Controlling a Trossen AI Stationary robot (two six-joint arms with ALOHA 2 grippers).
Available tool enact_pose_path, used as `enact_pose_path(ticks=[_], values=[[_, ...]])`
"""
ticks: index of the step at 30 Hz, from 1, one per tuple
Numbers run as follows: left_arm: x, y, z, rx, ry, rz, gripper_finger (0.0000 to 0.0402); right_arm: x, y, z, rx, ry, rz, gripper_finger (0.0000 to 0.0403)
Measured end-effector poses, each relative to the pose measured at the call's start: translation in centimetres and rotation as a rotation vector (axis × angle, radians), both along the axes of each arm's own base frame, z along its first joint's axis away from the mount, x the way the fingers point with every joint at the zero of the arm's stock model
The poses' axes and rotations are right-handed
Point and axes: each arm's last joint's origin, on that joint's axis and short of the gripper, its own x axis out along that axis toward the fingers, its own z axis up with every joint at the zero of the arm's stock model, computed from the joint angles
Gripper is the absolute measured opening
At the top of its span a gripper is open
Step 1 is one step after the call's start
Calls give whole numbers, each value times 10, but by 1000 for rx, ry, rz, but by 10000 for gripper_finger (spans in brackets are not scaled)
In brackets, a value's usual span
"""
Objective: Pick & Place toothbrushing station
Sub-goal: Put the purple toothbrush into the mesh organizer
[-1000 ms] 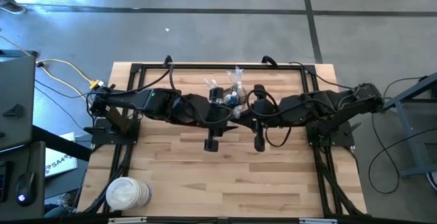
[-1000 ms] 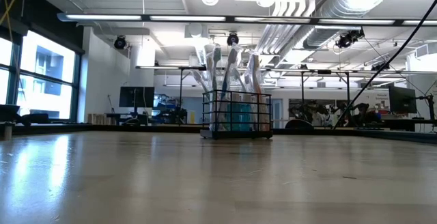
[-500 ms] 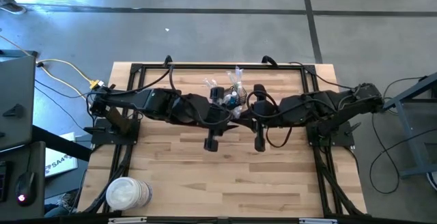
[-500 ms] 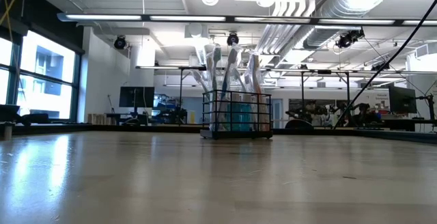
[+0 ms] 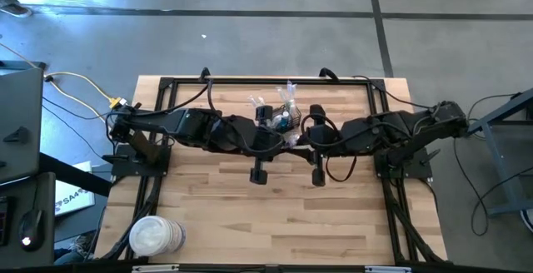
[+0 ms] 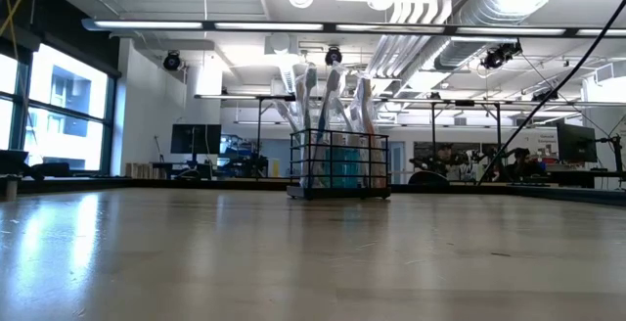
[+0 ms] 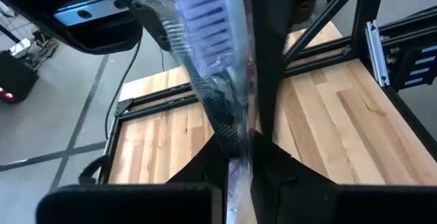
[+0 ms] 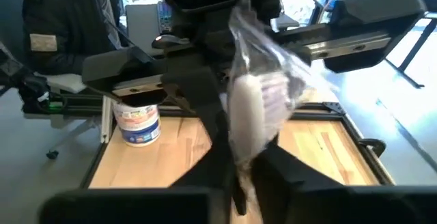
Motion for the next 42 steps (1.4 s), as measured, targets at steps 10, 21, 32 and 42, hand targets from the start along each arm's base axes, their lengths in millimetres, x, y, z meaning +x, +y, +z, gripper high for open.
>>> enact_pose_path(ticks=[10, 21, 32, 42], values=[[0, 1, 1, -25, -12, 37, 22, -21, 1, 8, -26, 4, 31, 171], [-3, 2, -4, -71, 27, 111, 21, -68, -5, 26, 77, -1, 41, 265], [13, 5, -40, -165, 42, 220, 21, -101, 7, 17, 235, 172, 130, 255], [8, 36, -81, -213, 4, 331, 21, -117, 18, 9, 241, 267, 119, 255]])
